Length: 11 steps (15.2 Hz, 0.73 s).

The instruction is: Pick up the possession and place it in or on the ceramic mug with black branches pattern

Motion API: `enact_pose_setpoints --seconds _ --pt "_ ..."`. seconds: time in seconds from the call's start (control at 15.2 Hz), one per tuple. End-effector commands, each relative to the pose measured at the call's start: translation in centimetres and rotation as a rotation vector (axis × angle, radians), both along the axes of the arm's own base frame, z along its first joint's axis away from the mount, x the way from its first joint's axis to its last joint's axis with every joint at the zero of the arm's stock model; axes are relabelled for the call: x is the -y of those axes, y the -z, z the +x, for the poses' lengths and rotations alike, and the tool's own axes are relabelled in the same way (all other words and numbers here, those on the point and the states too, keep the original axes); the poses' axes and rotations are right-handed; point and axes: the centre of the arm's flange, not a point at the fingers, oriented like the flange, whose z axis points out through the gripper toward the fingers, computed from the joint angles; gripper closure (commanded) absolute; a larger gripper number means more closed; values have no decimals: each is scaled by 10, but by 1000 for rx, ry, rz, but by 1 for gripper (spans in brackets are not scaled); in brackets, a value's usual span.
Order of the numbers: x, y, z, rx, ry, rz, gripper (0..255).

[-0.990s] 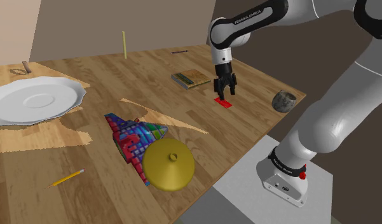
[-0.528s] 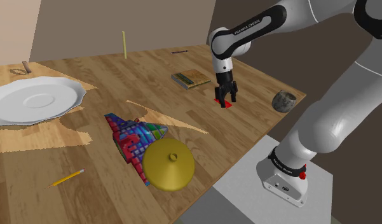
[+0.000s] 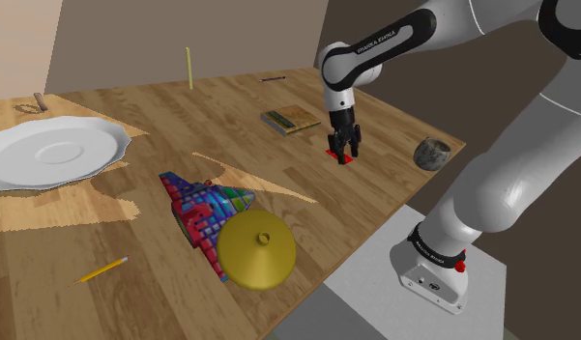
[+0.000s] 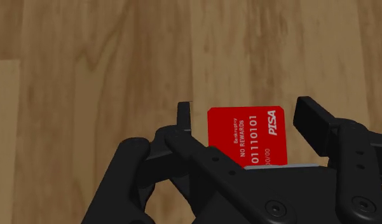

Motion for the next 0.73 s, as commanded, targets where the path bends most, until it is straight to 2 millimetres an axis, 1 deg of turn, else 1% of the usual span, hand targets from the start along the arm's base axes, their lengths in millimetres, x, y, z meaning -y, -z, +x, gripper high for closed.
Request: enact_pose_setpoints --seconds 0.0,0.53,0.66 --pt "-2 3 -1 -3 4 7 255" --pt "-2 3 -1 -3 4 7 255" --pt "-2 -8 -1 -3 4 7 255"
